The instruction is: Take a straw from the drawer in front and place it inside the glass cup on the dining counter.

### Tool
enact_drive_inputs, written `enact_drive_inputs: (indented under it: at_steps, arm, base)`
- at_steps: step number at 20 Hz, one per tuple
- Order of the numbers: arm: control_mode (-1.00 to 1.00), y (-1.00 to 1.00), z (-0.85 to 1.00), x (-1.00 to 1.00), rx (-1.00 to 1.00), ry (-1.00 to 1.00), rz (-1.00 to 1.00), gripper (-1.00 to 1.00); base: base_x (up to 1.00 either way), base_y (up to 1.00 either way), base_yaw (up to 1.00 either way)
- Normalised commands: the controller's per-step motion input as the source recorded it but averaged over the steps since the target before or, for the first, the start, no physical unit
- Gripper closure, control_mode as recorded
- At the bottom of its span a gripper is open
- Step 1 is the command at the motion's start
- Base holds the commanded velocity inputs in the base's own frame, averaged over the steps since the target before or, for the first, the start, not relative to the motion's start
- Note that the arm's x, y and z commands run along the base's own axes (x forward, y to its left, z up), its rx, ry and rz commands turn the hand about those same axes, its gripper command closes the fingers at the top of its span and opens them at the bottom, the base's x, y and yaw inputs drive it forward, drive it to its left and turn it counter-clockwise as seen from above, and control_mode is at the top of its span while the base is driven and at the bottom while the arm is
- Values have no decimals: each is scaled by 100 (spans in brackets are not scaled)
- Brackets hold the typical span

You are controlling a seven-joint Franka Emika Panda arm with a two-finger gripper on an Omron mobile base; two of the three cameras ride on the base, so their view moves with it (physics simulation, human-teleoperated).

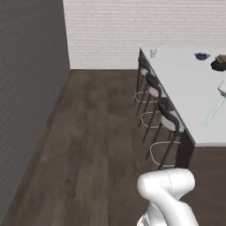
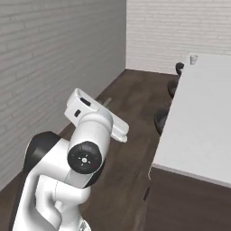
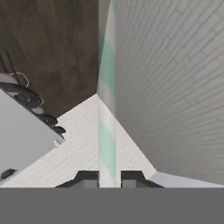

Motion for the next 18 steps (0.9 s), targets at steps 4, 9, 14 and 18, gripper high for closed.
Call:
enact_drive_inputs:
  at_steps: [4,9,14,18]
  arm:
    - [100,0,0,0,0,0,0,100]
    - [100,0,0,0,0,0,0,100]
    - [100,0,0,0,0,0,0,100]
    - [100,0,0,0,0,0,0,100]
  base:
    - [78,100,-44]
    - [81,100,-44]
    - [85,100,-41]
    - [86,100,-40]
